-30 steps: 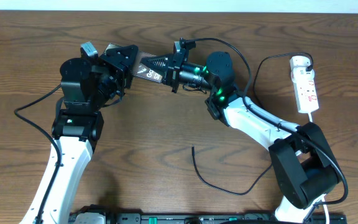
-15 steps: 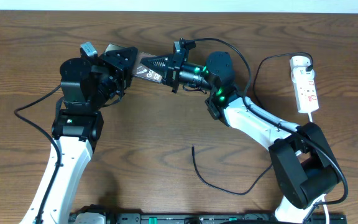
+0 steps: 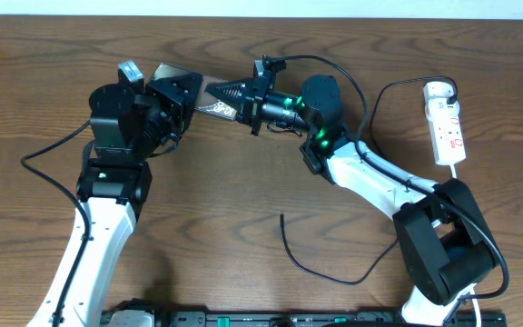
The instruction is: Plug charger to phone and switch on socket
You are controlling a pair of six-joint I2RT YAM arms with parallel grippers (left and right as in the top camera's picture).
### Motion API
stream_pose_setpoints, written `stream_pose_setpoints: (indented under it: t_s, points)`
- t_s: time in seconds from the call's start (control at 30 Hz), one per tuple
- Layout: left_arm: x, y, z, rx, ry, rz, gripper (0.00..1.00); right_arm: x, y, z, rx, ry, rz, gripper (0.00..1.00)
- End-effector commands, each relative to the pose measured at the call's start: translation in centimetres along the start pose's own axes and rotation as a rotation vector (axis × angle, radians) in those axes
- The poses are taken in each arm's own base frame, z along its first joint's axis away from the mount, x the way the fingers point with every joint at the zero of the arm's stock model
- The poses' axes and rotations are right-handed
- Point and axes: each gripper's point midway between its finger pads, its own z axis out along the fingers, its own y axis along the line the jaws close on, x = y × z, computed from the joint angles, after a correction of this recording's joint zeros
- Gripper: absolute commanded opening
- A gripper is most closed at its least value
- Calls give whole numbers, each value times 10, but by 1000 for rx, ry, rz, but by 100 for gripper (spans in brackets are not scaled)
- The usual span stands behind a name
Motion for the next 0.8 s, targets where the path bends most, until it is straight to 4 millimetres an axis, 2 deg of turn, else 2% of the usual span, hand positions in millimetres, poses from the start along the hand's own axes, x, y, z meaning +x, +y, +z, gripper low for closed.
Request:
stream_pose_setpoints:
  t_s: [0.0, 0.07, 0.2, 0.47, 0.57, 0.63, 0.7, 0.77]
  points:
    - [-2, -3, 1, 12, 2, -62, 19, 50, 15, 8, 1, 180, -57, 1]
    - [-2, -3, 1, 11, 2, -62, 14, 50, 14, 8, 2, 180, -57, 1]
    - [-3, -3, 1, 11, -3, -63, 13, 50, 14, 8, 2, 181, -57, 1]
    - [-5, -3, 1, 10, -10, -132, 17, 50, 14, 8, 2, 181, -56, 1]
    - [-5, -3, 1, 10, -10, -134, 49, 50, 15, 8, 1, 180, -57, 1]
    - [-4, -3, 1, 10, -9, -135, 63, 49, 14, 8, 1, 179, -56, 1]
    - [-4, -3, 1, 11, -3, -135, 67, 49, 15, 8, 0, 176, -56, 1]
    - [-3, -3, 1, 12, -1, -135, 67, 49, 15, 8, 0, 175, -56, 1]
